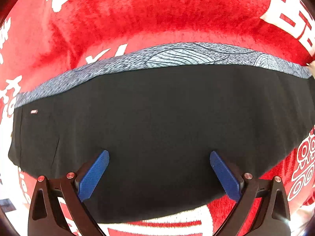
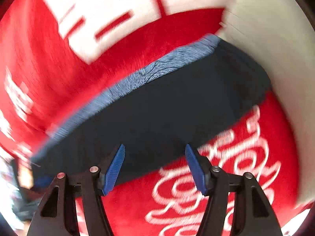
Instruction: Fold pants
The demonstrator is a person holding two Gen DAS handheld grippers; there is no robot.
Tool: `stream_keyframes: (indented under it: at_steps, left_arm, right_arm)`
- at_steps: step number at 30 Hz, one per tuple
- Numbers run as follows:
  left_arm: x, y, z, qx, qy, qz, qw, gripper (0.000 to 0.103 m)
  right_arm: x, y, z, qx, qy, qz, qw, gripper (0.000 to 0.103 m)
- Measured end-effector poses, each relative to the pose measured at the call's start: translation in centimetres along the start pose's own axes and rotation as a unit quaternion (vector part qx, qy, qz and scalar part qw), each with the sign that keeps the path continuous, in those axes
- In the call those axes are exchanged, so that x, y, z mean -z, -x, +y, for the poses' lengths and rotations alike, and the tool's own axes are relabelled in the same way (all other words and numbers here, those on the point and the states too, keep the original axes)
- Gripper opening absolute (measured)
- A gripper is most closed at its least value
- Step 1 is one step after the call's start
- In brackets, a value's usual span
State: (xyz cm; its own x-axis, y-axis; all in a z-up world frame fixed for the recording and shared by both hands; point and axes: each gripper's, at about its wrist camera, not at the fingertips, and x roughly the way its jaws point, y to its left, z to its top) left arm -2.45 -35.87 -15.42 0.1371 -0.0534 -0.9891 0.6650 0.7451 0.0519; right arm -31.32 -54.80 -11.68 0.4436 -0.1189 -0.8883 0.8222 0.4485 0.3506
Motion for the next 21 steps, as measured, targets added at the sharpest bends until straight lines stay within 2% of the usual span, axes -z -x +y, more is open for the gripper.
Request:
stream_keyframes:
  at_steps: [2, 4, 7, 10, 13, 17, 21]
  left_arm:
    - [0.1, 0.7, -0.5, 0.004, 0.004, 0.003, 1.0, 0.103]
    - [-0.4, 1.6, -1.7, 0.007, 0.003, -0.005, 1.0, 0.103]
    - [-1.2, 2.5, -4.8, 0.022, -0.004, -0.021, 0.9995, 0.103]
    - [-2.0, 2.5, -8.2, 0.029, -0.018, -0.036, 0.9988, 0.103]
    - [-2.5, 1.9, -10.7, 0.03, -0.025, -0.039, 0.9985, 0.103]
    - [-3.0, 0.7, -11.6, 0.022, -0.024, -0.03, 0.999, 0.103]
    - [-2.8, 0.2, -11.4, 0.03, -0.012, -0.031, 0.999, 0.103]
  right_arm:
    - [1.1, 1.0, -3.6, -0.052, -0.08, 0.0, 0.995, 0.071]
    - [1.9, 1.3, -6.4, -0.071, -0.156, -0.015, 0.985, 0.071]
    - [1.9, 1.2, -9.7, -0.081, -0.216, -0.037, 0.972, 0.071]
    - [1.6, 1.0, -10.4, -0.095, -0.236, -0.066, 0.965, 0.071]
    - [1.3, 0.7, -11.1, -0.089, -0.245, -0.071, 0.963, 0.071]
    - [1.3, 0.6, -10.7, -0.1, -0.264, -0.087, 0.955, 0.071]
    - [-0.9, -0.4, -10.6, -0.115, -0.276, -0.107, 0.948, 0.071]
